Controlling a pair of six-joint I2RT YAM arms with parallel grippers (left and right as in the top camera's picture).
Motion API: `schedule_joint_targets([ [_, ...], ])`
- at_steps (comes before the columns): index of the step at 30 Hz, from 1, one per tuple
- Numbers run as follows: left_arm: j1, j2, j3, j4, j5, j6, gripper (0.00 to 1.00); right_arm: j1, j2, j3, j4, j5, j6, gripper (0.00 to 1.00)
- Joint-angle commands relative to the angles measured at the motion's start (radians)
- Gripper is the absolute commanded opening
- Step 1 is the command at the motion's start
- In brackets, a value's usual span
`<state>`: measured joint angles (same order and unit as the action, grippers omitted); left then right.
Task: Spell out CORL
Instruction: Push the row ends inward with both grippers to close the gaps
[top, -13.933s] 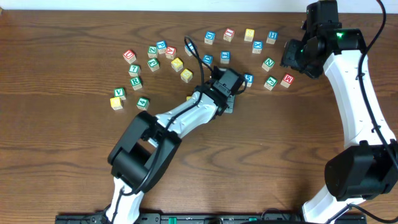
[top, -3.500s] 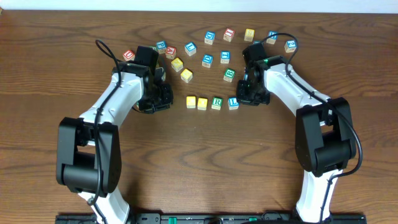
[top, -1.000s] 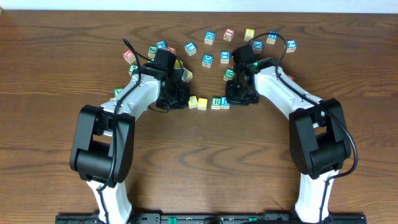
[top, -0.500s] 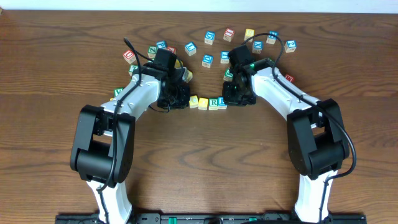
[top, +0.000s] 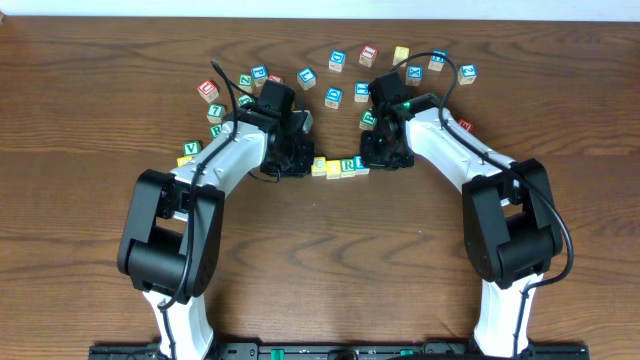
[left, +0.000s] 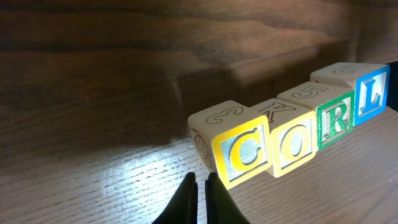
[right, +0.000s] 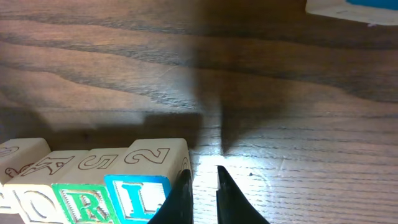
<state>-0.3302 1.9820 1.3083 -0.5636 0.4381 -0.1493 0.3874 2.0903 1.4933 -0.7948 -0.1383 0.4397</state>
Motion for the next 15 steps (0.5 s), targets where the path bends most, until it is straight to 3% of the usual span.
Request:
schedule_joint_targets([
  [1, -0.01, 0.006, -0.004, 0.008, 0.021, 0.035, 0.08, 0.007, 0.017, -0.005, 0.002, -0.029, -0.007, 0.11],
  [15, 0.012, 0.006, -0.004, 0.023, 0.022, 0.112, 0.08, 0.024, 0.017, -0.005, -0.02, -0.029, 0.009, 0.12],
])
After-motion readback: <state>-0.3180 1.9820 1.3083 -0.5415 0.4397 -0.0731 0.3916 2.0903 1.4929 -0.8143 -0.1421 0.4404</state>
